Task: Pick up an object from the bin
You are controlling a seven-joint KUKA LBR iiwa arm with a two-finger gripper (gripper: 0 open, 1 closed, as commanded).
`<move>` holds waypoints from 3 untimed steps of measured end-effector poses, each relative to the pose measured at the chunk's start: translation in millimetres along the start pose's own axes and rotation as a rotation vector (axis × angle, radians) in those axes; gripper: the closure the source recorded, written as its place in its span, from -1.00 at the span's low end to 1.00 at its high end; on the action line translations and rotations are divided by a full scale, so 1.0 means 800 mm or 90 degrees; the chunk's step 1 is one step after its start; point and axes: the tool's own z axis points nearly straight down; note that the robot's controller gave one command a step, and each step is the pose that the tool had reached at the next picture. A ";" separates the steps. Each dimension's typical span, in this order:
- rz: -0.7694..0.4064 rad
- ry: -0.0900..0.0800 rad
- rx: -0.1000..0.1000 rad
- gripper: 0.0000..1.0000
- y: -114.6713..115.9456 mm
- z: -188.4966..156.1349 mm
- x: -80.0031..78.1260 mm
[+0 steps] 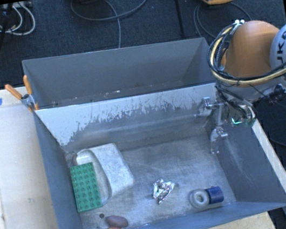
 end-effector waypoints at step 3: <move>-0.134 -0.004 0.002 -1.00 0.168 0.110 0.095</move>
Offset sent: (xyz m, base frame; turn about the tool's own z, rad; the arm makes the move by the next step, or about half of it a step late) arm -0.0489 0.0707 0.0206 -0.0820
